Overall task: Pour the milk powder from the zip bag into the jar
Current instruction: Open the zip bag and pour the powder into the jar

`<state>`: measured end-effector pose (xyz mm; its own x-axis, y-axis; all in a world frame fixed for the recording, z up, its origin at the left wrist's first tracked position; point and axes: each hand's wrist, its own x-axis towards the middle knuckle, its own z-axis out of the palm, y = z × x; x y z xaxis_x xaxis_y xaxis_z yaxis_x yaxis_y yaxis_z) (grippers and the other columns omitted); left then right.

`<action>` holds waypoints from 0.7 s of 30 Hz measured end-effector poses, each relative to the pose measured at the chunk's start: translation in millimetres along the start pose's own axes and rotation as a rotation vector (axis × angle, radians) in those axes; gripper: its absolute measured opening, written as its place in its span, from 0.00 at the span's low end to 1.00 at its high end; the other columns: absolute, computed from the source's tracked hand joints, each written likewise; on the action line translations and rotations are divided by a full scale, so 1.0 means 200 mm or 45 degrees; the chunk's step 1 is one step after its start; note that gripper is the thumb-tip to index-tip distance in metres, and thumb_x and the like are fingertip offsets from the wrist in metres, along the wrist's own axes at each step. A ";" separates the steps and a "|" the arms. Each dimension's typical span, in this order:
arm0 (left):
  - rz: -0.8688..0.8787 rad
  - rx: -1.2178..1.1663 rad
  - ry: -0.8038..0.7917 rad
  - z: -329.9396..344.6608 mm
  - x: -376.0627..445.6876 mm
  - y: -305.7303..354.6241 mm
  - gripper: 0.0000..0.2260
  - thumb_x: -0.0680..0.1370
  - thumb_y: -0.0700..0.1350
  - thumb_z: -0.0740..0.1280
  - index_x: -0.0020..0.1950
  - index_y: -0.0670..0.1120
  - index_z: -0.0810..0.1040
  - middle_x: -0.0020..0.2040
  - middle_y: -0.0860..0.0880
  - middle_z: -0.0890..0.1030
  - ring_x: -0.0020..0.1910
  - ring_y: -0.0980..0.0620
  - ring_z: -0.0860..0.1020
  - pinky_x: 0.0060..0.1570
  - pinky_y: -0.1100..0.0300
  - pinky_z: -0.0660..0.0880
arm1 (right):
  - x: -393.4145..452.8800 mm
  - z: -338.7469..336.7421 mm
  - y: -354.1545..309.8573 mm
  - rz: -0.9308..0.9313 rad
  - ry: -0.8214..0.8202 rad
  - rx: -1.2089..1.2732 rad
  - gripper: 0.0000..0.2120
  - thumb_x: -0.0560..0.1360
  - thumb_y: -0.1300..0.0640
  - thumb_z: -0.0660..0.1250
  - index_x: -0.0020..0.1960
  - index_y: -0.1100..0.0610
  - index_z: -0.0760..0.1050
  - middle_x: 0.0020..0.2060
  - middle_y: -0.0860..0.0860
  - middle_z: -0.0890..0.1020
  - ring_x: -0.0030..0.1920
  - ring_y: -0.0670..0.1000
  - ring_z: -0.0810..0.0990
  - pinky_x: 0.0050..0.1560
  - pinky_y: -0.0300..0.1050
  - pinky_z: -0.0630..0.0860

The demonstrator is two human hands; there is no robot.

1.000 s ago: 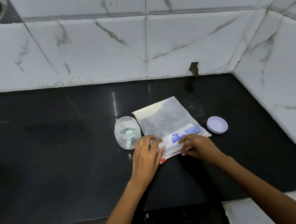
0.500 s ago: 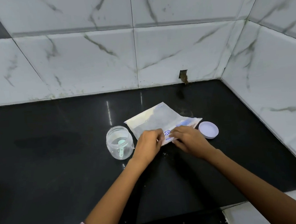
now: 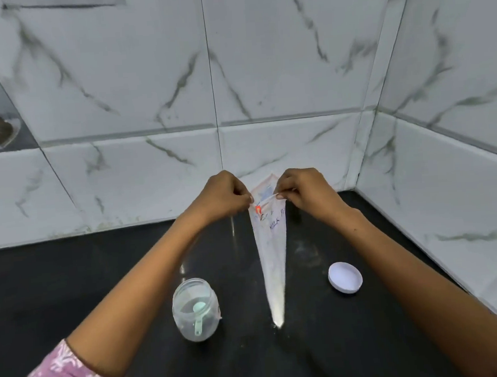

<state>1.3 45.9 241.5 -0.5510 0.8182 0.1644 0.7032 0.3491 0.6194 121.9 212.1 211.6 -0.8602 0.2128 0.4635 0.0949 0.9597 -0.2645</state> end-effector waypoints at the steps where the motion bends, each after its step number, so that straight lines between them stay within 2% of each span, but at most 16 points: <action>1: 0.035 0.016 -0.040 -0.01 -0.01 0.02 0.06 0.72 0.37 0.69 0.41 0.39 0.86 0.31 0.50 0.82 0.28 0.60 0.75 0.34 0.64 0.71 | 0.02 -0.02 0.01 0.009 -0.016 0.048 0.06 0.72 0.64 0.69 0.48 0.61 0.83 0.48 0.55 0.84 0.47 0.55 0.82 0.50 0.49 0.76; 4: 0.175 0.119 -0.092 0.02 -0.05 0.06 0.05 0.72 0.41 0.73 0.45 0.42 0.86 0.39 0.47 0.85 0.37 0.52 0.80 0.40 0.62 0.73 | 0.02 -0.05 0.02 0.035 -0.043 0.186 0.09 0.71 0.70 0.67 0.46 0.61 0.84 0.46 0.55 0.84 0.46 0.53 0.82 0.50 0.41 0.75; 6: 0.267 0.213 -0.049 0.08 -0.07 0.08 0.07 0.71 0.45 0.75 0.44 0.43 0.86 0.41 0.47 0.85 0.37 0.52 0.78 0.39 0.63 0.71 | -0.01 -0.06 0.02 0.071 -0.053 0.283 0.13 0.69 0.73 0.64 0.46 0.61 0.84 0.47 0.54 0.84 0.47 0.51 0.82 0.50 0.38 0.75; 8: 0.354 0.292 0.055 0.16 -0.09 0.10 0.08 0.71 0.50 0.74 0.43 0.45 0.85 0.42 0.49 0.82 0.39 0.53 0.75 0.39 0.61 0.69 | -0.06 -0.05 0.02 0.120 -0.077 0.420 0.15 0.71 0.72 0.62 0.50 0.61 0.83 0.50 0.53 0.84 0.50 0.49 0.81 0.53 0.39 0.76; 10: 0.414 0.366 0.157 0.24 -0.10 0.11 0.08 0.73 0.52 0.72 0.45 0.47 0.84 0.46 0.50 0.80 0.45 0.52 0.76 0.40 0.57 0.71 | -0.12 -0.04 0.02 0.188 -0.069 0.551 0.12 0.74 0.68 0.63 0.54 0.60 0.81 0.53 0.52 0.83 0.52 0.47 0.81 0.54 0.37 0.76; 12: 0.423 0.434 0.205 0.31 -0.08 0.11 0.08 0.75 0.51 0.70 0.46 0.48 0.84 0.46 0.50 0.80 0.49 0.50 0.75 0.39 0.56 0.71 | -0.21 -0.02 0.02 0.278 0.028 0.666 0.09 0.77 0.58 0.64 0.54 0.56 0.81 0.50 0.49 0.83 0.49 0.41 0.81 0.48 0.30 0.75; 14: 0.411 0.455 0.247 0.36 -0.06 0.11 0.08 0.76 0.51 0.69 0.46 0.48 0.84 0.44 0.50 0.81 0.49 0.49 0.75 0.37 0.57 0.67 | -0.30 0.00 0.03 0.350 0.172 0.682 0.08 0.76 0.51 0.66 0.52 0.52 0.81 0.46 0.45 0.83 0.45 0.37 0.81 0.42 0.26 0.72; 17: 0.421 0.448 0.322 0.39 -0.04 0.10 0.07 0.76 0.50 0.68 0.47 0.49 0.85 0.44 0.51 0.82 0.47 0.50 0.76 0.37 0.60 0.65 | -0.40 0.05 0.05 0.451 0.287 0.689 0.12 0.71 0.51 0.72 0.53 0.53 0.80 0.46 0.44 0.83 0.45 0.38 0.82 0.41 0.28 0.76; 21: 0.449 0.424 0.357 0.42 -0.03 0.10 0.07 0.77 0.49 0.68 0.48 0.49 0.85 0.46 0.51 0.83 0.47 0.50 0.76 0.37 0.60 0.68 | -0.45 0.13 0.08 0.548 0.343 0.683 0.19 0.69 0.59 0.75 0.58 0.54 0.76 0.43 0.44 0.83 0.44 0.38 0.82 0.45 0.30 0.78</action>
<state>55.5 86.9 188.3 -0.3235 0.7744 0.5438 0.9453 0.2392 0.2217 187.8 204.6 144.0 -0.6424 0.6544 0.3988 0.0791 0.5742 -0.8149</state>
